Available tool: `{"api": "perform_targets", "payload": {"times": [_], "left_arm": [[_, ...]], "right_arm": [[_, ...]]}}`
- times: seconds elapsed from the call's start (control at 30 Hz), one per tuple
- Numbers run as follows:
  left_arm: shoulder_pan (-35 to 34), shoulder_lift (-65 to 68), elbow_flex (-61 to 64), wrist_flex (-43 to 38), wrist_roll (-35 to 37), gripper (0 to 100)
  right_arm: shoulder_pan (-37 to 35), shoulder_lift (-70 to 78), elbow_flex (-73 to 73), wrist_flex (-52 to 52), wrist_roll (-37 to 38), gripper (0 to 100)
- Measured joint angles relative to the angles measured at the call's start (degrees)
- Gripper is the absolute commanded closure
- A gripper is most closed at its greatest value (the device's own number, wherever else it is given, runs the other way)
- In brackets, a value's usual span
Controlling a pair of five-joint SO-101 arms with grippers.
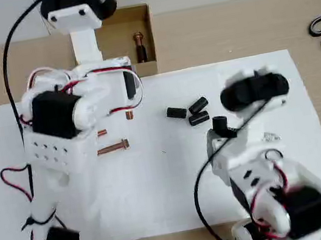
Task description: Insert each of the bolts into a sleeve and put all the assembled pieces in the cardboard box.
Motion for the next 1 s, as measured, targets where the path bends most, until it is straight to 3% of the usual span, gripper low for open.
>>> {"api": "perform_targets", "payload": {"times": [0.4, 0.57, 0.8, 1.0], "left_arm": [[5.63, -22.95, 28.22, -13.89, 7.56, 99], [5.89, -34.37, 48.44, -28.04, 8.88, 99], [9.49, -51.52, 74.29, -48.53, 9.32, 99], [11.87, -58.9, 82.02, -51.08, 9.32, 99]], "right_arm": [[-0.09, -16.7, 16.09, -8.62, 1.05, 99.5], [-1.05, -23.03, 22.07, -10.11, 1.05, 99.5], [-11.43, -29.63, 25.67, -10.37, 1.05, 99.5], [-13.01, -30.59, 25.76, -10.37, 1.05, 99.5]]}}
